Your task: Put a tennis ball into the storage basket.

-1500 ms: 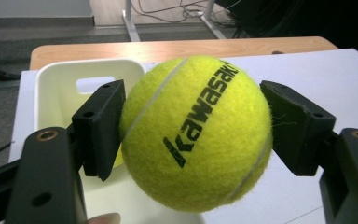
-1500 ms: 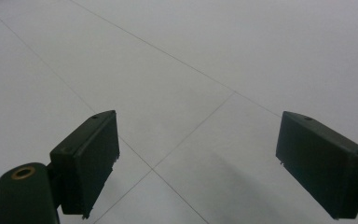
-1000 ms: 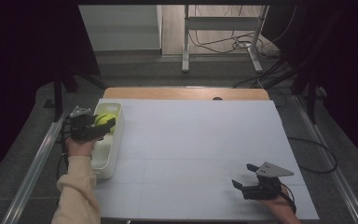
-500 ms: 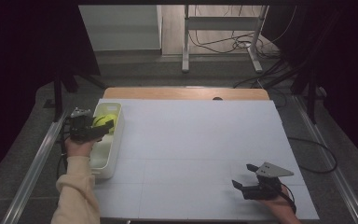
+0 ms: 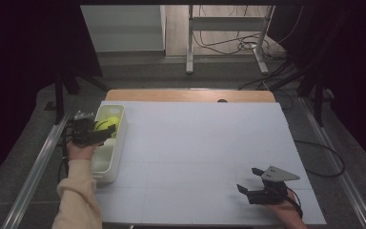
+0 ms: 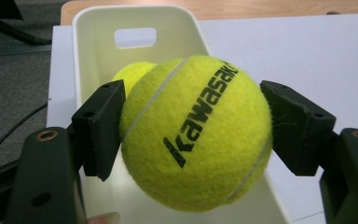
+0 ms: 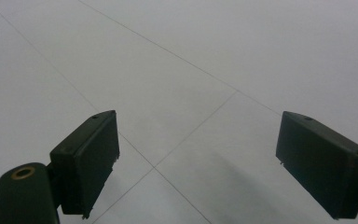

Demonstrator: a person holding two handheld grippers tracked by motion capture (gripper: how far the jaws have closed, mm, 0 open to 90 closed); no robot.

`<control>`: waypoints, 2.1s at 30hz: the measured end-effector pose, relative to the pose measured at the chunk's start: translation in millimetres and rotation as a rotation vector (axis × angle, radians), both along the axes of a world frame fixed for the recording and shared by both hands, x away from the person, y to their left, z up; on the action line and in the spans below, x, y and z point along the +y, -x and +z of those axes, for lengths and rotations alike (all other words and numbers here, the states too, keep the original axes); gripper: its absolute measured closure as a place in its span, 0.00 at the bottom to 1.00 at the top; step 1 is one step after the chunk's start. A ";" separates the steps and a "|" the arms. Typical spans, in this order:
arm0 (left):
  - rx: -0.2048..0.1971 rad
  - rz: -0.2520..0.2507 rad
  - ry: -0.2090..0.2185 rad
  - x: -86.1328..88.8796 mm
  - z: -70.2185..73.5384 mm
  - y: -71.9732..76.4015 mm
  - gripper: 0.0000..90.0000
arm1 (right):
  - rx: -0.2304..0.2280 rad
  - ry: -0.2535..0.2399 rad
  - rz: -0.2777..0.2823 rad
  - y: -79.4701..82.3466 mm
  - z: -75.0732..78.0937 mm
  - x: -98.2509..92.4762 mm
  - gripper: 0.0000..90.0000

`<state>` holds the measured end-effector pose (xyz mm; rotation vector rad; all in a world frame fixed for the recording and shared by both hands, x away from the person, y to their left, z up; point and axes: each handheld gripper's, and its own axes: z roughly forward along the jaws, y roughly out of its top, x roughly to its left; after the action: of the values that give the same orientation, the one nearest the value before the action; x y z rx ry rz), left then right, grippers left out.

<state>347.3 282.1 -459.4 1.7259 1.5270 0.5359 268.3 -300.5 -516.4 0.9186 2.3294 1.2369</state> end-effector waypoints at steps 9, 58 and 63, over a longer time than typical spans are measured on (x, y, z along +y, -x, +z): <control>0.026 -0.006 -0.018 -1.7 -3.2 -2.3 0.29 | -0.002 0.007 0.001 0.4 0.2 0.3 0.15; -0.110 -0.073 0.078 -13.4 20.2 16.7 0.15 | -0.005 0.009 0.002 0.1 -0.8 1.0 0.15; -0.152 -0.129 0.124 -19.2 29.5 26.3 0.15 | -0.006 0.010 -0.001 0.0 -0.7 0.9 0.15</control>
<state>321.0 262.9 -429.9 1.6369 1.3050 0.4839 268.3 -299.7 -517.1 0.9116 2.3277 1.2253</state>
